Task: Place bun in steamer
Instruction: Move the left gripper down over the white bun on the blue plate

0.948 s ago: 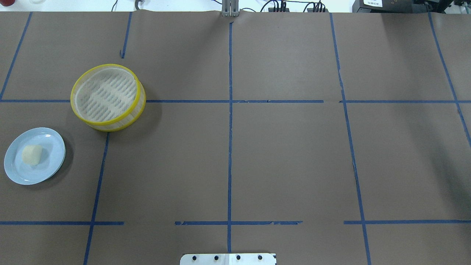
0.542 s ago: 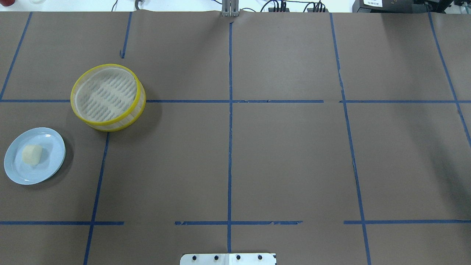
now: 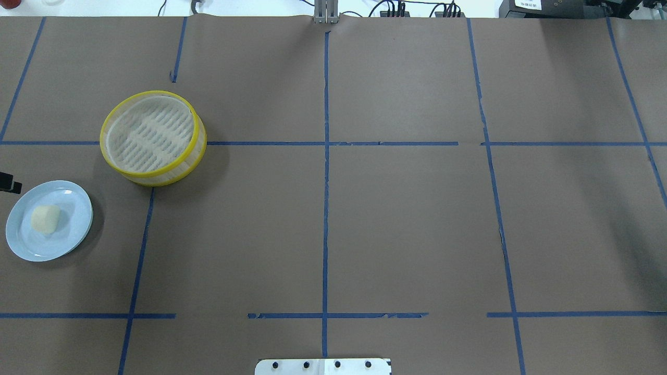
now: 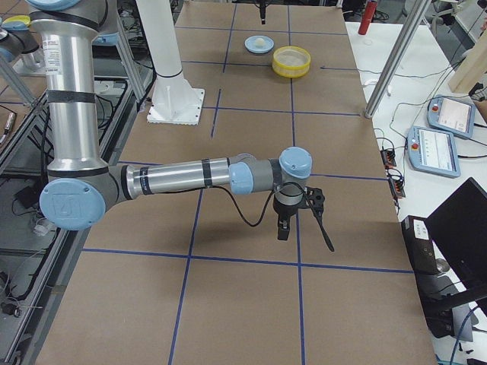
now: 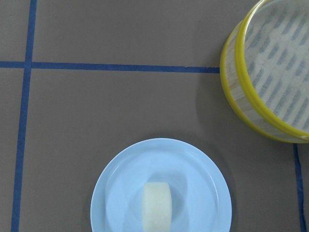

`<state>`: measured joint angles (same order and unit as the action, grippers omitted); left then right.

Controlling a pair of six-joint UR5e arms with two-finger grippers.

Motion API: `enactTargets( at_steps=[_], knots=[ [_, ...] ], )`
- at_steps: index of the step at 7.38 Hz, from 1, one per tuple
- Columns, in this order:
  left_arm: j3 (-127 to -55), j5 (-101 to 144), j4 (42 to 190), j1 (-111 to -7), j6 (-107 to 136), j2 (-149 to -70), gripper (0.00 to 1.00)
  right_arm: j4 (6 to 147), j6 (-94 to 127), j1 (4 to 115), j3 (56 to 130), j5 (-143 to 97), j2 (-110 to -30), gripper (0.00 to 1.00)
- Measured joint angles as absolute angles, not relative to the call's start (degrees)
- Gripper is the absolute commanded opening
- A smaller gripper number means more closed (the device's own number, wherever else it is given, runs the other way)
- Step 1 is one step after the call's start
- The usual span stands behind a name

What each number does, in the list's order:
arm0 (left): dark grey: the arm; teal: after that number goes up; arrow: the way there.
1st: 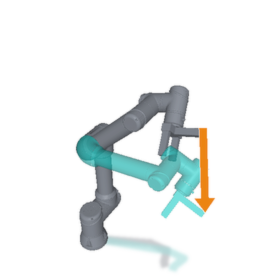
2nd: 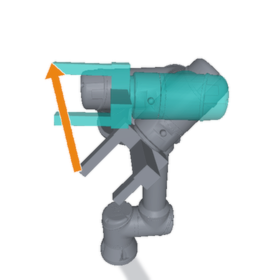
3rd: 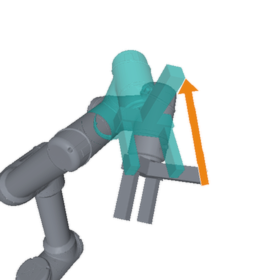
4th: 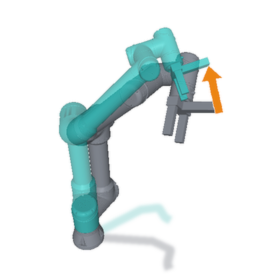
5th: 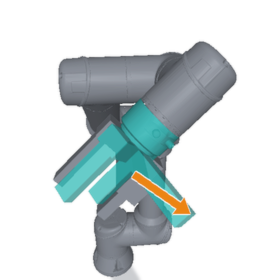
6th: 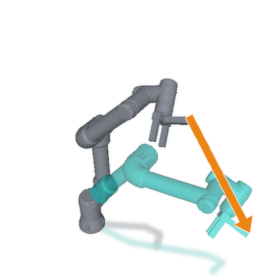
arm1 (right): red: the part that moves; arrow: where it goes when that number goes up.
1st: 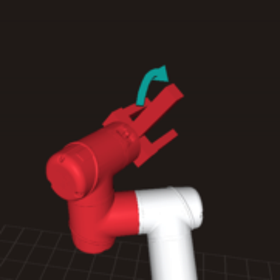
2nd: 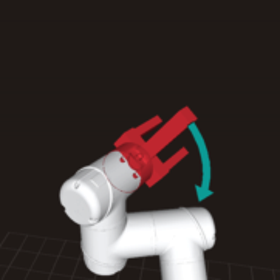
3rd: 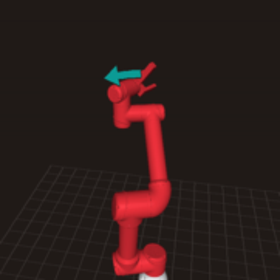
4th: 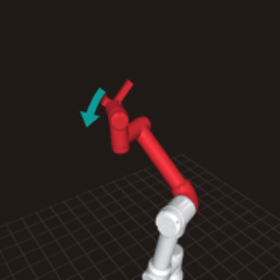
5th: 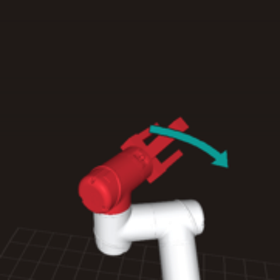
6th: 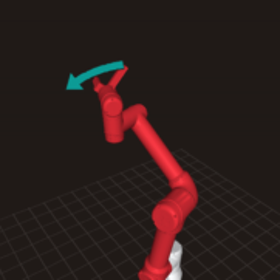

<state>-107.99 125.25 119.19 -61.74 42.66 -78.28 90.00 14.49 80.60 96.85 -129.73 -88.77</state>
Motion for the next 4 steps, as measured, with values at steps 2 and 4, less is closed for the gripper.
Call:
enactTargets(
  at_steps=[2,4],
  knots=[
    [-101.7,124.8,119.2,-59.6,42.8,-82.7,1.0,90.0,14.4,80.6,96.9,-129.7,-88.8,1.0],
    [-98.6,124.7,119.3,-58.0,42.8,-84.5,1.0,90.0,14.5,80.6,96.9,-129.7,-88.8,1.0]
  ],
)
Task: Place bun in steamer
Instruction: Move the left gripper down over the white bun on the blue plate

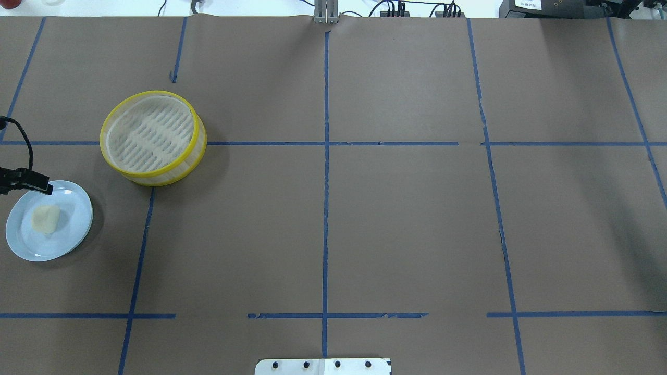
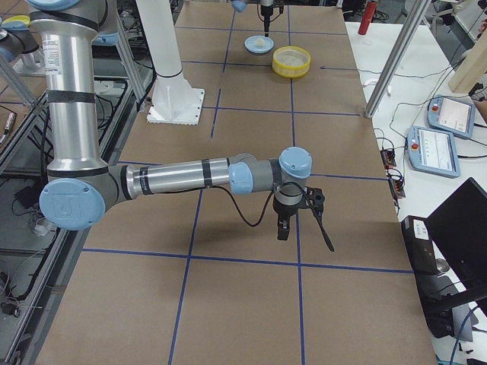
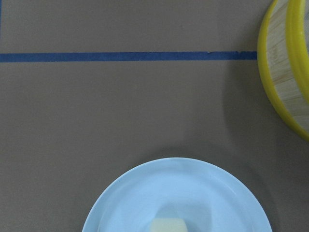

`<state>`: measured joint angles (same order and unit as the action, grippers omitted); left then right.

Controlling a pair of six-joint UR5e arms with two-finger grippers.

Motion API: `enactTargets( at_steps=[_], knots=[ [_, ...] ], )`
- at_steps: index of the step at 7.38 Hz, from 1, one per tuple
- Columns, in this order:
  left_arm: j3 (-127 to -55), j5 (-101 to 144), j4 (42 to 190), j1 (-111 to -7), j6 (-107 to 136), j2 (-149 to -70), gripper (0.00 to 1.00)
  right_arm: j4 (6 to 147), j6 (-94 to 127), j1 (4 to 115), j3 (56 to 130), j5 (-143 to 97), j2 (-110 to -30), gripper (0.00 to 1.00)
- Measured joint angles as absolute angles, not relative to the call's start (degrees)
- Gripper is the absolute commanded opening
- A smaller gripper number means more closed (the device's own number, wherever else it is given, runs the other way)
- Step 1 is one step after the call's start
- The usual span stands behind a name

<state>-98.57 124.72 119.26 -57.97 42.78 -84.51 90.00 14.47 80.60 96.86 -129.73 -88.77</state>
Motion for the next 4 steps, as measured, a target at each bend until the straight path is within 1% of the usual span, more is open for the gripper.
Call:
enactTargets(
  at_steps=[4],
  knots=[
    [-96.3,124.7,119.3,-55.3,42.5,-84.2,1.0,90.0,14.5,80.6,96.9,-129.7,-88.8,1.0]
  ],
)
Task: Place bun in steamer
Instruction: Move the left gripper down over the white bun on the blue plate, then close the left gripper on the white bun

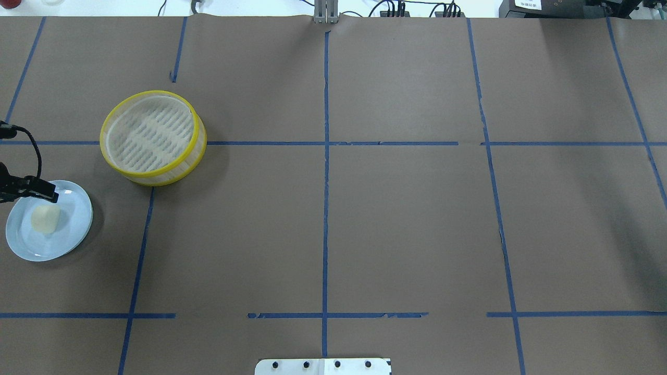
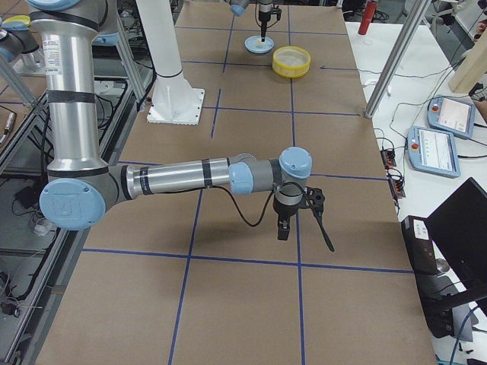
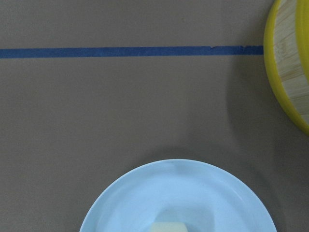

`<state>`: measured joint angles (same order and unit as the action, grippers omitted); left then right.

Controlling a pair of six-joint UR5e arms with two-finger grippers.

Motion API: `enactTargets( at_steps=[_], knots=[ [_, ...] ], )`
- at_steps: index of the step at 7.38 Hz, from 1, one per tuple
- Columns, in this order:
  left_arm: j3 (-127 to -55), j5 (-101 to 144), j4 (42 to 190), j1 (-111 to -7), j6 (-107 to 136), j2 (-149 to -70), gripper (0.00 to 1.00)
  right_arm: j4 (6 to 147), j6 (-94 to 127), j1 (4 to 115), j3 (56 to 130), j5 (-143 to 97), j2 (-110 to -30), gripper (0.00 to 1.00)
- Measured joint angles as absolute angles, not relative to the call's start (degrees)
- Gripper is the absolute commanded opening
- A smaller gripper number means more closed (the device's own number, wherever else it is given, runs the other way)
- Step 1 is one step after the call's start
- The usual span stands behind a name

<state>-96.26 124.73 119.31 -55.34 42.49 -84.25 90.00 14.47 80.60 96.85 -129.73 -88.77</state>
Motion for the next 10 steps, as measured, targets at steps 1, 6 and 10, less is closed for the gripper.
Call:
enactTargets(
  at_steps=[1,6,10],
  knots=[
    [-95.9,124.8,119.3,-55.1,42.5,-84.2,1.0,90.0,14.5,80.6,96.9,-129.7,-88.8,1.0],
    [-95.2,125.3,119.4,-52.0,42.8,-84.2,0.53,90.0,14.5,80.6,96.9,-129.7,-88.8,1.0],
    [-96.2,125.7,118.7,-52.0,42.6,-83.9,0.0,90.0,14.5,80.6,96.9,-129.7,-88.8,1.0]
  ],
)
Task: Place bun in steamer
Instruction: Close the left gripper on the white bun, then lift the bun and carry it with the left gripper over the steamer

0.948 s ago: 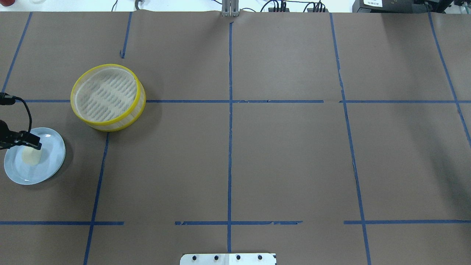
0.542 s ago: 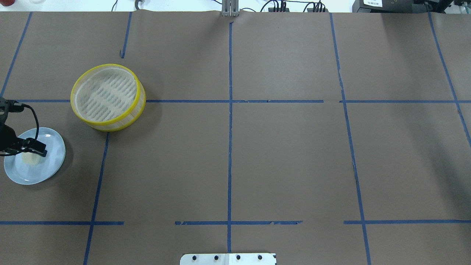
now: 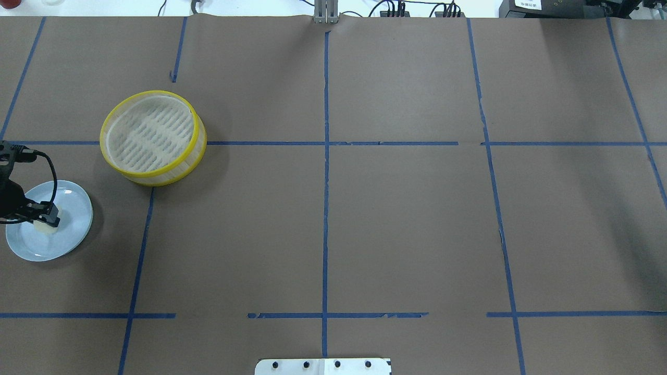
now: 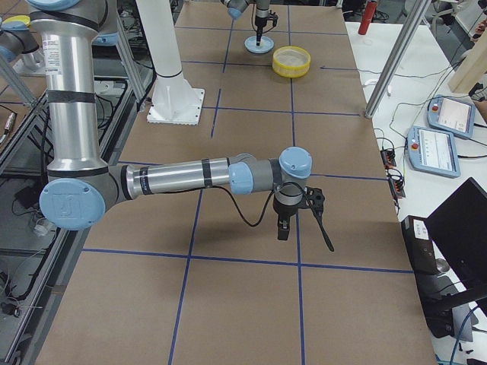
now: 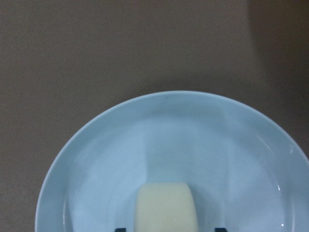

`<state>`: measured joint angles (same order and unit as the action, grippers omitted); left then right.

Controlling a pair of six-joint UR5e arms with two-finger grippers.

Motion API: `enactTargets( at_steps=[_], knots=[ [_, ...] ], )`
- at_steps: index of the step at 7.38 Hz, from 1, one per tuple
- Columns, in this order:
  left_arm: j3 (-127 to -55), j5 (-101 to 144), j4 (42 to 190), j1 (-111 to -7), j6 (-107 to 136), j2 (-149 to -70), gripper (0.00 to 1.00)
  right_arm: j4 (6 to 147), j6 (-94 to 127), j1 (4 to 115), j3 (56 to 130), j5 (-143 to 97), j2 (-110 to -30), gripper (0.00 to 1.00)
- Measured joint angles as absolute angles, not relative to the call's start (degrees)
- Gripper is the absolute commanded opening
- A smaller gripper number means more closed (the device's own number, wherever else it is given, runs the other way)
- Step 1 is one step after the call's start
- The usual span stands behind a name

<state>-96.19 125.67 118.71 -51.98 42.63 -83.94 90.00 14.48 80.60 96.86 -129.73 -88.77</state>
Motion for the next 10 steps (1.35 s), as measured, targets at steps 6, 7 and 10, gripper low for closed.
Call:
enactTargets(
  at_steps=[6,7,10],
  knots=[
    [-113.6,125.6,97.5,-54.9,42.4,-85.3,0.0,90.0,14.4,80.6,96.9,-129.7,-88.8,1.0],
    [-114.9,125.4,93.7,-56.1,42.4,-88.7,0.0,90.0,14.4,80.6,96.9,-129.7,-88.8,1.0],
    [-109.7,124.9,82.6,-56.8,42.4,-106.3,0.0,90.0,14.4,80.6,96.9,-129.7,-88.8,1.0]
  ],
)
